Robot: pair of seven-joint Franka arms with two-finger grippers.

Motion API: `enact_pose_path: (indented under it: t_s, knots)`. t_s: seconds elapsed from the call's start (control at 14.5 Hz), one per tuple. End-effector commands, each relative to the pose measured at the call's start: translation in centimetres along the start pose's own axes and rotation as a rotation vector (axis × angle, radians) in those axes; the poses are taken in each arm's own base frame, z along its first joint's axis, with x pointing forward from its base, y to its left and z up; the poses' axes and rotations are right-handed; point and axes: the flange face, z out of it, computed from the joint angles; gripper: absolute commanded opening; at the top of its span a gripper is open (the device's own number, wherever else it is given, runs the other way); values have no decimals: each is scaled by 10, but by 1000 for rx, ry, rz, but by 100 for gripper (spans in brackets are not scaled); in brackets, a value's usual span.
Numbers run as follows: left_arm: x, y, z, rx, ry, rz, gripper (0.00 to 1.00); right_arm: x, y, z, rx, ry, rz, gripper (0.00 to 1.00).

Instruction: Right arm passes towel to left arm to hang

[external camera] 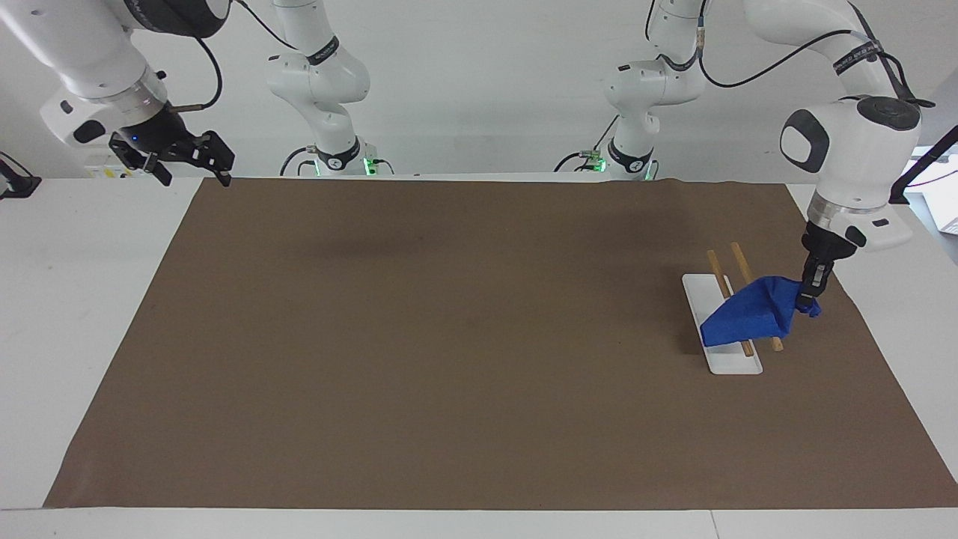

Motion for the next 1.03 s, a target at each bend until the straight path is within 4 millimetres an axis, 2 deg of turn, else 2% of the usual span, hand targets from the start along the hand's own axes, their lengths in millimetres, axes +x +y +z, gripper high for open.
enact_pose_path:
  t_s: [0.0,0.14,0.28,0.41,0.69,0.76,0.83,0.96]
  knots:
    - [2,-4,-1,-2,-8,14,100,-7,-2,-2,3,14,-11,100]
    - [1,3,-10,-15,2,21,100,-5,-8,-3,0,20,-23,100]
    - [1,3,-33,-19,7,37,100,-6,-7,-3,1,20,-23,100]
    - [-5,6,-66,7,-18,102,100,-6,-7,-2,1,17,-24,100]
    - [-11,23,-140,114,-146,329,100,-5,-8,-2,1,17,-29,100]
    - [-19,29,-157,128,-176,415,100,-6,-7,-2,1,17,-27,100]
    - [-27,32,-168,140,-215,507,100,-5,-8,-2,1,17,-32,100]
    - [-38,30,-177,123,-319,731,100,-6,-7,-2,1,15,-34,100]
